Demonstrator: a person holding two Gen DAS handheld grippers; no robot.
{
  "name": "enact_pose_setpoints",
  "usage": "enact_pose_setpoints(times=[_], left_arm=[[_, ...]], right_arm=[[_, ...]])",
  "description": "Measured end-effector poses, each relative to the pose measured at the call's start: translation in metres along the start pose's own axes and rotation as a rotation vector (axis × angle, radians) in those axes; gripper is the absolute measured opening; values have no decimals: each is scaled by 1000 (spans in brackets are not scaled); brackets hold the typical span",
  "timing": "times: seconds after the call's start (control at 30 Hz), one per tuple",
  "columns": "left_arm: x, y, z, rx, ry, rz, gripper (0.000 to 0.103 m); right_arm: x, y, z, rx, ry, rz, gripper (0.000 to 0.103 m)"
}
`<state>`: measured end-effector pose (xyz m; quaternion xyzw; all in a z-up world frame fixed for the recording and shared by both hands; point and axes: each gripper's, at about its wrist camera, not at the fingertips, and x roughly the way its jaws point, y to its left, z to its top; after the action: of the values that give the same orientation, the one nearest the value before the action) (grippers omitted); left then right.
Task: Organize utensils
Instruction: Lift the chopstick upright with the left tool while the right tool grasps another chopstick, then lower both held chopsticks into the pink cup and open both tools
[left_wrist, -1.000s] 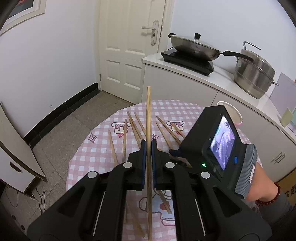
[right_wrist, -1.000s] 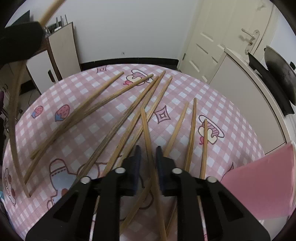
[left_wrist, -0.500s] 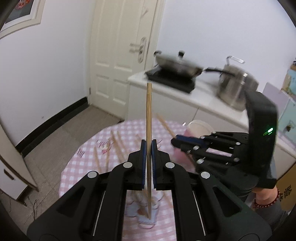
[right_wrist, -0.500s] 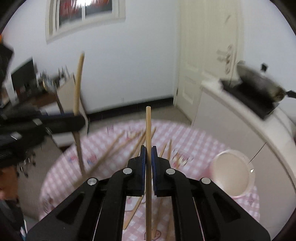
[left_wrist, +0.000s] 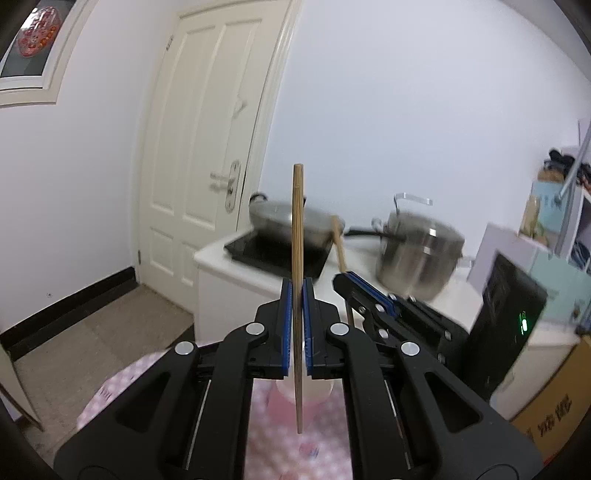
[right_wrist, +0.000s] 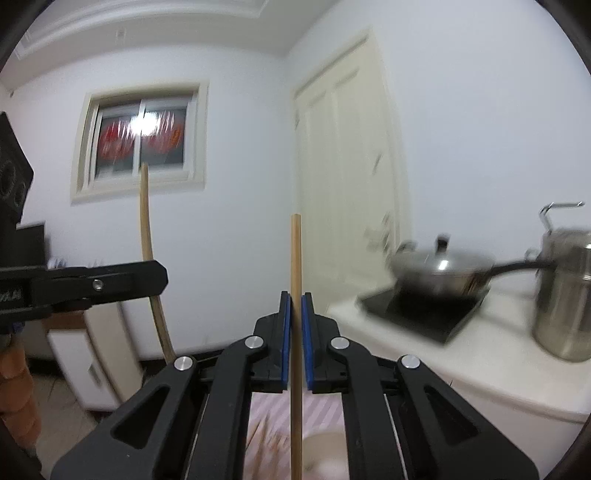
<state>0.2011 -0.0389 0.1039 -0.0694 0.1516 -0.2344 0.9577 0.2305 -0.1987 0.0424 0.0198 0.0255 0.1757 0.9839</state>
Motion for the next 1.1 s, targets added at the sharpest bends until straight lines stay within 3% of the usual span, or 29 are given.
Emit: enact_pose_setpoints(times=[0.1, 0.23, 0.57, 0.87, 1.1], left_arm=[[22, -2, 4, -34, -65, -3, 6], [53, -1, -5, -61, -58, -9, 6], [109, 13, -49, -38, 73, 19, 6], [117, 13, -67, -7, 115, 21, 6], [122, 18, -79, -8, 164, 15, 6]], right_arm=[[7, -19, 0, 27, -99, -15, 4], [23, -41, -6, 60, -152, -17, 4], [40, -66, -39, 123, -104, 11, 4], [31, -59, -25, 92, -163, 25, 4], [38, -58, -44, 70, -105, 36, 4]])
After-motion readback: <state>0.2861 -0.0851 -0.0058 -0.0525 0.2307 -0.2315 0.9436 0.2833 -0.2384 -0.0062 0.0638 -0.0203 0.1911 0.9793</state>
